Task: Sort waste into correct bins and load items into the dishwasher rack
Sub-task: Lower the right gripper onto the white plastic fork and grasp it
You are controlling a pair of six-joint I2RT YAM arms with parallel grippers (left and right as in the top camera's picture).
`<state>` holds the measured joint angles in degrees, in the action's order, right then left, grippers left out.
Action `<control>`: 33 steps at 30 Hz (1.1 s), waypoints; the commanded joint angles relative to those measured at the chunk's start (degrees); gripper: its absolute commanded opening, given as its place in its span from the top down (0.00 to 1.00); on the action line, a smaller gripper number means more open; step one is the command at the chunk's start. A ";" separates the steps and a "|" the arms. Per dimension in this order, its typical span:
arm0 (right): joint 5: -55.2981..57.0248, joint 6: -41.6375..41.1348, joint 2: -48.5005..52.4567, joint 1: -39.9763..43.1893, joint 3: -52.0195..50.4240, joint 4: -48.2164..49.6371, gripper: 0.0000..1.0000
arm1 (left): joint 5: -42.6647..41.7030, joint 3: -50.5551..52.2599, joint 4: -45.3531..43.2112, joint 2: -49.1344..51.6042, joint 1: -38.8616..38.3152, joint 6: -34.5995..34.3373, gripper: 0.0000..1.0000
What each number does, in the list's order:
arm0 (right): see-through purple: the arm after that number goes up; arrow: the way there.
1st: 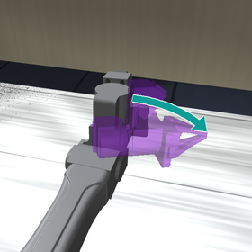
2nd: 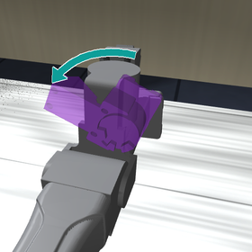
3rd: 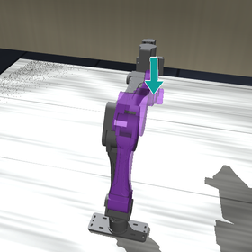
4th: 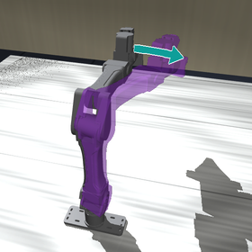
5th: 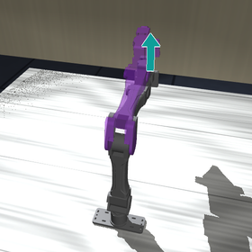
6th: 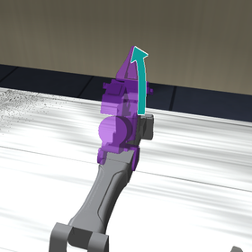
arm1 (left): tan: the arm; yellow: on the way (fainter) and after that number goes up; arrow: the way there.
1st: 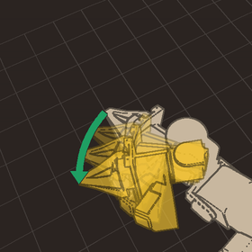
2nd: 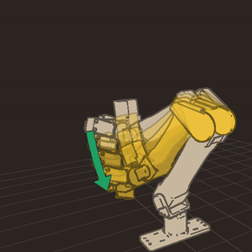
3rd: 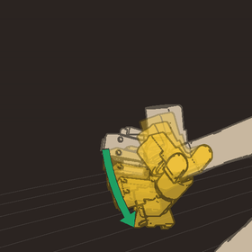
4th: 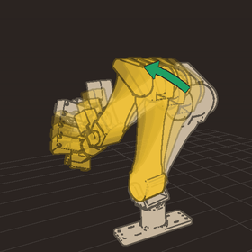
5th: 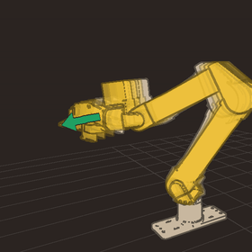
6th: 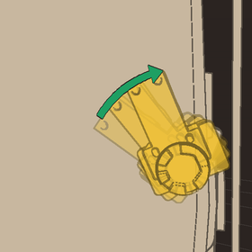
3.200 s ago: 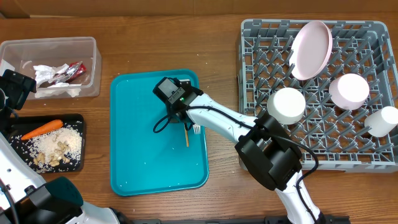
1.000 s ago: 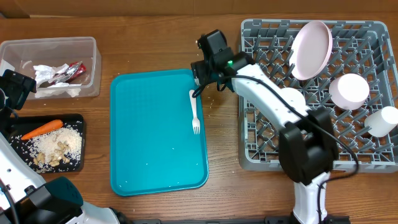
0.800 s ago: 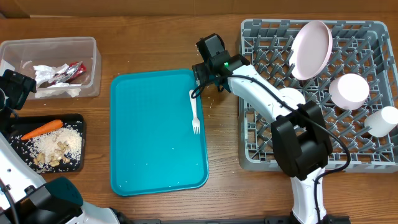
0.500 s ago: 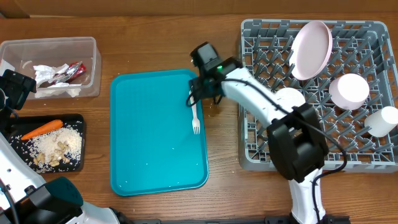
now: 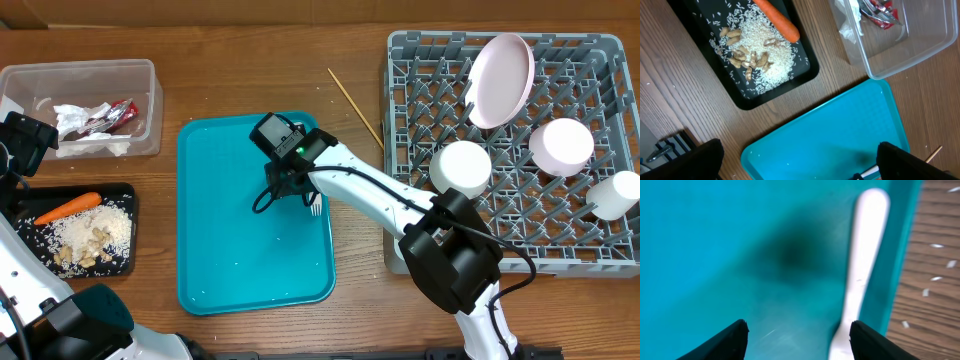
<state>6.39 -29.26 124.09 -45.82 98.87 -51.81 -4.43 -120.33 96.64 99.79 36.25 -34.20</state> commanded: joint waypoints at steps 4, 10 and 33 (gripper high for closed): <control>3.72 -2.36 0.35 1.62 -1.05 0.31 0.31 | 0.39 0.20 0.00 0.24 0.11 -0.52 0.00; 0.74 -2.54 0.35 1.33 -1.07 1.11 0.31 | 0.39 0.20 0.00 0.24 0.11 -0.55 0.00; -0.63 -3.80 4.04 1.16 -4.81 4.72 0.32 | 0.39 0.20 0.00 0.24 0.11 -0.52 0.00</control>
<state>6.39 -32.42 126.45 -44.66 94.37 -47.09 -4.43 -120.33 96.64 99.79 36.25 -34.22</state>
